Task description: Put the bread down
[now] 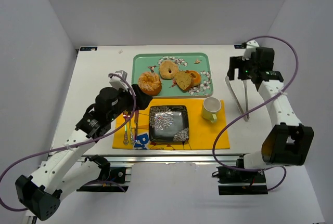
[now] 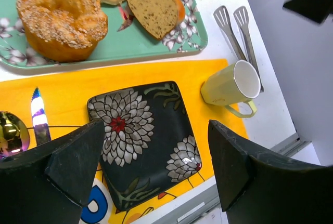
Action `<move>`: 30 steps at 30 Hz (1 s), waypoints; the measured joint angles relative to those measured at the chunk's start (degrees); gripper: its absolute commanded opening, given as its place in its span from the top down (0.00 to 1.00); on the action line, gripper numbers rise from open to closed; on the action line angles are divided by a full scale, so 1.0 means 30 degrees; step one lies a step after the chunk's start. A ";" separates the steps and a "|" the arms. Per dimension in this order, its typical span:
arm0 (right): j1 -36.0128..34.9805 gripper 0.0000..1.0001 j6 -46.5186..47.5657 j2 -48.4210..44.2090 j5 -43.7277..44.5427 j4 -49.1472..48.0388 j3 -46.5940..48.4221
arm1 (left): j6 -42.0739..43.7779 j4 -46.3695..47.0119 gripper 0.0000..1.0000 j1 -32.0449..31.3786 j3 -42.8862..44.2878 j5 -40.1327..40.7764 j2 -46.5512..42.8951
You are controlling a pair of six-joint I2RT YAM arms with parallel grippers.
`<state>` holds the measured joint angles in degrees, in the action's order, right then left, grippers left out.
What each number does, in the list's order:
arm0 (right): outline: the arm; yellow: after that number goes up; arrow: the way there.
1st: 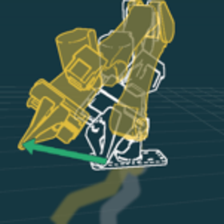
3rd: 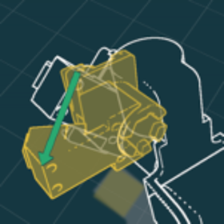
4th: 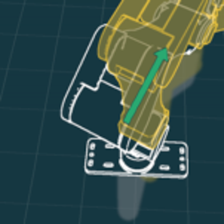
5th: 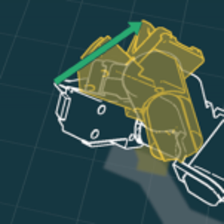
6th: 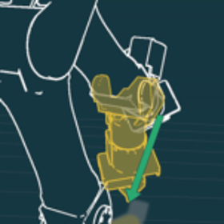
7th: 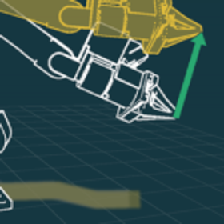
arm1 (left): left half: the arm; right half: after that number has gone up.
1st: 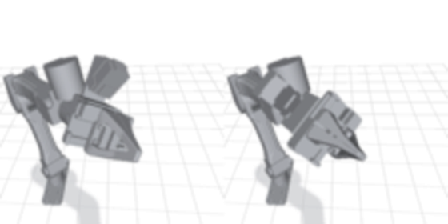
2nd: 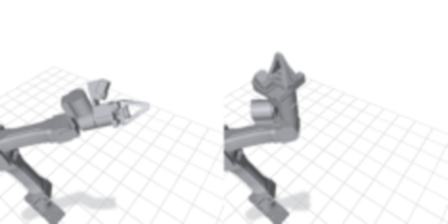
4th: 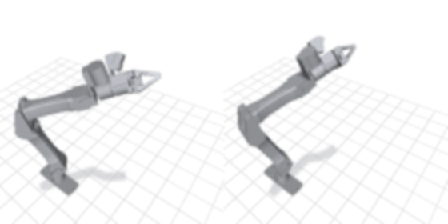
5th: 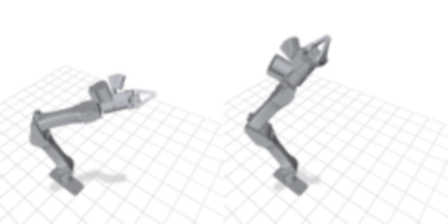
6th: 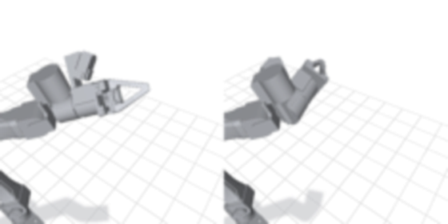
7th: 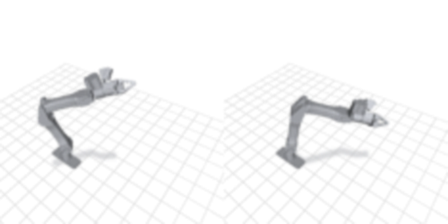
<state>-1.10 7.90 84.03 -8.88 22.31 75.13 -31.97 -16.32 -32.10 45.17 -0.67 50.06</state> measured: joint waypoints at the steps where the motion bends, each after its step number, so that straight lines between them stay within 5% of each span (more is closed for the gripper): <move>1: 0.0503 0.11 0.0015 -0.0554 0.0022 0.0044 -0.0838 | -0.0007 -0.0102 0.10 0.0000 -0.0007 0.0131 -0.0182; 6: 0.4437 0.12 0.1574 -0.3716 -0.1756 -0.0758 -0.5085 | -0.0153 -0.0270 0.09 0.0000 -0.0262 0.0750 -0.1501; 12: 0.7286 0.31 0.4226 -0.5246 -0.3016 -0.0889 -0.7570 | -0.0495 -0.0503 0.09 0.0000 -0.0787 0.1362 -0.3206; 16: 0.7876 0.11 0.5501 -0.4758 -0.3519 -0.0350 -0.8466 | -0.0714 -0.0605 0.09 0.0000 -0.1333 0.1588 -0.4051; 30: 0.7657 0.11 0.7912 -0.0495 -0.4051 0.0284 -0.9158 | -0.1239 -0.1392 0.09 0.0000 -0.2608 0.1741 -0.5690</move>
<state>21.87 31.64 82.54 -21.04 23.16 47.66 -35.68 -20.49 -32.10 37.34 4.56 32.99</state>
